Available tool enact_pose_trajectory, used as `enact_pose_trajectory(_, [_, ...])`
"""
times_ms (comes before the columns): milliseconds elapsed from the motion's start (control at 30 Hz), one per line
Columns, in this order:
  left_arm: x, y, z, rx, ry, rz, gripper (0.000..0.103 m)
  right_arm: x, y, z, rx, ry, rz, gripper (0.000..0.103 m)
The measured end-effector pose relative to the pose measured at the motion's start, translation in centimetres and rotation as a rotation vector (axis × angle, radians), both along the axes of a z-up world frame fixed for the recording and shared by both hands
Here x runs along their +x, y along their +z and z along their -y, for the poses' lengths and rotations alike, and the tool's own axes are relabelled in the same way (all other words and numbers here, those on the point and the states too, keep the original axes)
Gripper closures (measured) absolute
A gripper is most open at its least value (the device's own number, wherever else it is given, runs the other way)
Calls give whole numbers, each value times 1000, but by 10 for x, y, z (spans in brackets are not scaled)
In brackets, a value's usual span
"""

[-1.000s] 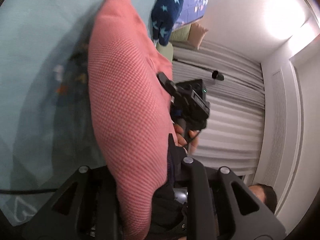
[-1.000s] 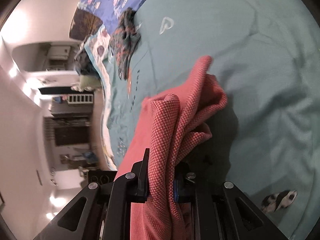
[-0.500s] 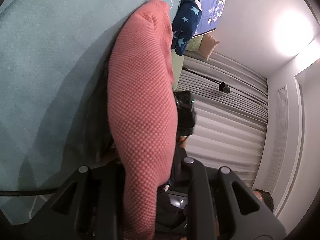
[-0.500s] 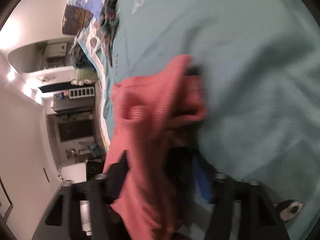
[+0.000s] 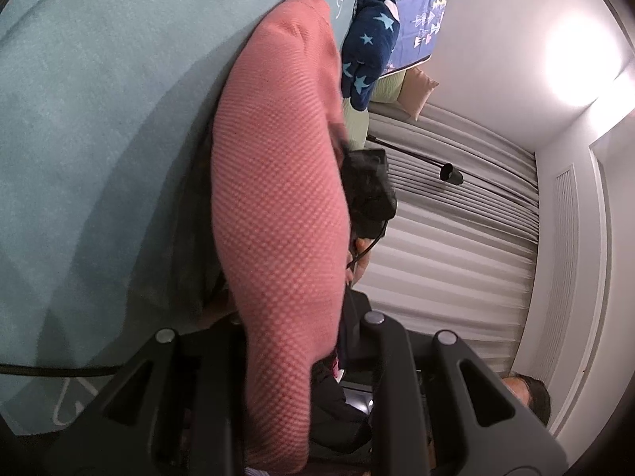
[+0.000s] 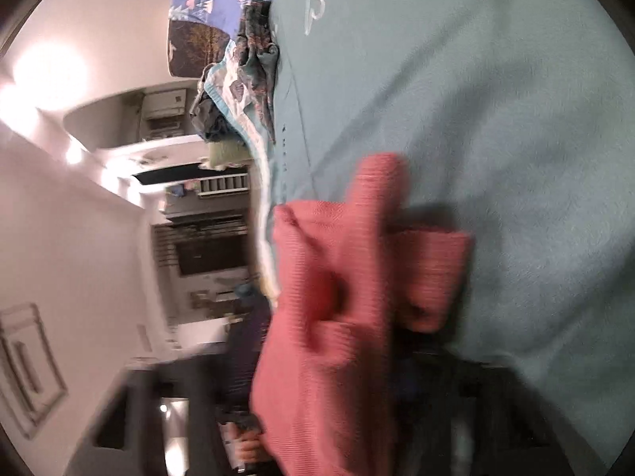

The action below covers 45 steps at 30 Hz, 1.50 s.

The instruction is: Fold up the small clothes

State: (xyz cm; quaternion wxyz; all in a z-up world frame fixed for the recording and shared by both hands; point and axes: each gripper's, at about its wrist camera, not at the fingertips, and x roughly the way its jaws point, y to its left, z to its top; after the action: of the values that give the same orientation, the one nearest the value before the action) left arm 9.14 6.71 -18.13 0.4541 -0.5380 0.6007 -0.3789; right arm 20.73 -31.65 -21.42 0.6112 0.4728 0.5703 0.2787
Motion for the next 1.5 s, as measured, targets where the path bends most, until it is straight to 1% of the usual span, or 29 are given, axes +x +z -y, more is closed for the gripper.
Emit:
enact_pose_trajectory(67, [0, 5, 0, 0, -3, 29, 80, -6, 4, 3, 10, -4, 30, 88])
enact_pose_trajectory(167, [1, 18, 4, 18, -8, 90, 82, -12, 23, 5, -38, -8, 93, 90])
enact_pose_trajectory(300, [8, 45, 11, 0, -5, 160, 82, -6, 63, -2, -74, 1, 180, 90])
enact_pose_trajectory(400, [24, 81, 18, -32, -1, 233, 82, 0, 114, -2, -97, 13, 270, 90])
enact_pose_trajectory(433, [30, 91, 21, -39, -2, 256, 82, 3, 136, 0, -111, 11, 308, 90])
enact_pose_trajectory(567, [64, 152, 49, -38, -20, 417, 82, 18, 212, 18, -159, 5, 439, 90])
enact_pose_trajectory(667, [101, 200, 80, -50, -31, 533, 82, 40, 268, 41, -198, -2, 513, 90])
enact_pose_trajectory(700, [113, 211, 89, -55, -31, 550, 82, 48, 284, 49, -217, -11, 534, 91])
enact_pose_trajectory(767, [145, 233, 114, -73, -34, 579, 82, 68, 322, 62, -286, -16, 589, 91])
enact_pose_trajectory(833, [176, 248, 140, -83, -34, 598, 82, 96, 359, 81, -384, -25, 645, 91])
enact_pose_trajectory(900, [204, 255, 166, -92, -38, 621, 82, 114, 376, 94, -436, -36, 660, 91])
enact_pose_trajectory(967, [228, 251, 189, -99, -40, 609, 82, 136, 391, 108, -505, -50, 668, 91])
enact_pose_trajectory(1000, [240, 247, 202, -106, -43, 596, 82, 146, 393, 117, -523, -64, 660, 91])
enact_pose_trajectory(1067, [260, 241, 219, -122, -45, 588, 82, 160, 394, 132, -535, -90, 645, 91])
enact_pose_trajectory(1133, [276, 234, 232, -130, -38, 590, 82, 167, 392, 140, -543, -106, 649, 91])
enact_pose_trajectory(1233, [294, 223, 246, -133, -40, 570, 82, 184, 388, 145, -543, -125, 632, 91])
enact_pose_trajectory(1300, [297, 222, 238, -133, -20, 592, 82, 191, 386, 143, -523, -131, 639, 91])
enact_pose_trajectory(1367, [298, 224, 216, -111, 0, 629, 82, 200, 386, 137, -526, -122, 637, 91])
enact_pose_trajectory(1433, [300, 222, 191, -86, 27, 638, 82, 211, 384, 118, -539, -98, 628, 91])
enact_pose_trajectory(1500, [301, 221, 162, -58, 55, 646, 82, 222, 379, 94, -529, -73, 627, 91])
